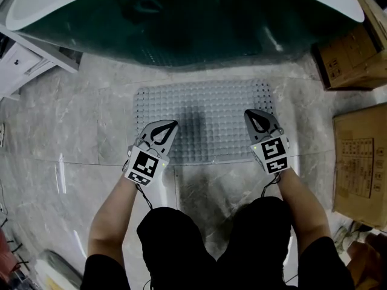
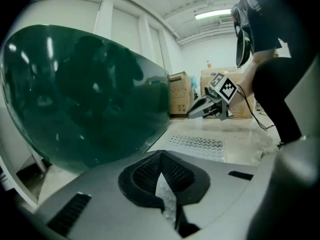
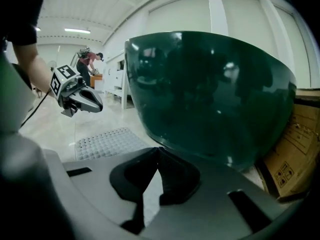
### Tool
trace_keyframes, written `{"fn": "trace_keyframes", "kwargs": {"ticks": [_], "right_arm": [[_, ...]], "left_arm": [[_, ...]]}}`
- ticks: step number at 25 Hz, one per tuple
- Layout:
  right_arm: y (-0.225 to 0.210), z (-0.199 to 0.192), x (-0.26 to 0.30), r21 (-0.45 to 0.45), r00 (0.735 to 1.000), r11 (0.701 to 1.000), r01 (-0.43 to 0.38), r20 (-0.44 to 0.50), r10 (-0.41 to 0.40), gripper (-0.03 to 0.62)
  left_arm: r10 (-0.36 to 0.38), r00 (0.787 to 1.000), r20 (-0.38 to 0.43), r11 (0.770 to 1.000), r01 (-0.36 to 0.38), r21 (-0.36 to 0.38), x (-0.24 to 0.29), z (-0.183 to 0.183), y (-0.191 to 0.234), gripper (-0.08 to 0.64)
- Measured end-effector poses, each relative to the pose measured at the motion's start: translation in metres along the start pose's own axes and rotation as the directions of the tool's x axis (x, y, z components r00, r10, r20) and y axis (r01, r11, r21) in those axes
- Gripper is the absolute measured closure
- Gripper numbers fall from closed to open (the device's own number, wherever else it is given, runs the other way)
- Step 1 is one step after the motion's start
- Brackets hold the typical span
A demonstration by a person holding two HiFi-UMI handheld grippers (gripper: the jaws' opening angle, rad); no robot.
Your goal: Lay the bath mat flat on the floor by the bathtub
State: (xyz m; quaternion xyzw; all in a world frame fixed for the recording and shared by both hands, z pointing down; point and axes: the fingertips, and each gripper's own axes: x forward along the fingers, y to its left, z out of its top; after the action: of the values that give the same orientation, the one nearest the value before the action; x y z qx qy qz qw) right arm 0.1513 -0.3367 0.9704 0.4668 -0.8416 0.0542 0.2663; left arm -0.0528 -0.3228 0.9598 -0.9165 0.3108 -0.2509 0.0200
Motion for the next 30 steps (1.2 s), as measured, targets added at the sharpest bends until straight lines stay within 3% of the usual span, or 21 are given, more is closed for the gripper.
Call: {"fn": "trace_keyframes", "kwargs": {"ticks": [6,9,13,19,30], "right_arm": [[0.025,0.067,-0.027,-0.069,0.988,0.988,-0.140,0.057,0.144,0.575],[0.031,0.104,-0.052,-0.063,0.985,0.984,-0.165,0.046,0.168,0.575],[0.043,0.155,-0.101,-0.043,0.980,0.979,-0.197,0.023,0.198,0.575],[0.058,0.244,-0.184,0.000,0.970,0.970,-0.245,0.000,0.245,0.575],[0.080,0.410,-0.311,0.064,0.965,0.963,-0.262,0.007,0.262,0.575]], "left_arm": [[-0.050,0.999,0.015,0.998,0.049,0.035,-0.026,0.058,-0.003,0.545],[-0.065,0.998,0.008,0.997,0.064,0.039,-0.052,0.096,-0.011,0.545],[-0.086,0.996,0.002,0.996,0.086,-0.012,-0.097,0.151,-0.021,0.545],[-0.102,0.995,0.002,0.994,0.102,-0.047,-0.164,0.255,-0.032,0.545],[-0.150,0.988,0.041,0.979,0.154,-0.137,-0.287,0.425,-0.050,0.545]]}}
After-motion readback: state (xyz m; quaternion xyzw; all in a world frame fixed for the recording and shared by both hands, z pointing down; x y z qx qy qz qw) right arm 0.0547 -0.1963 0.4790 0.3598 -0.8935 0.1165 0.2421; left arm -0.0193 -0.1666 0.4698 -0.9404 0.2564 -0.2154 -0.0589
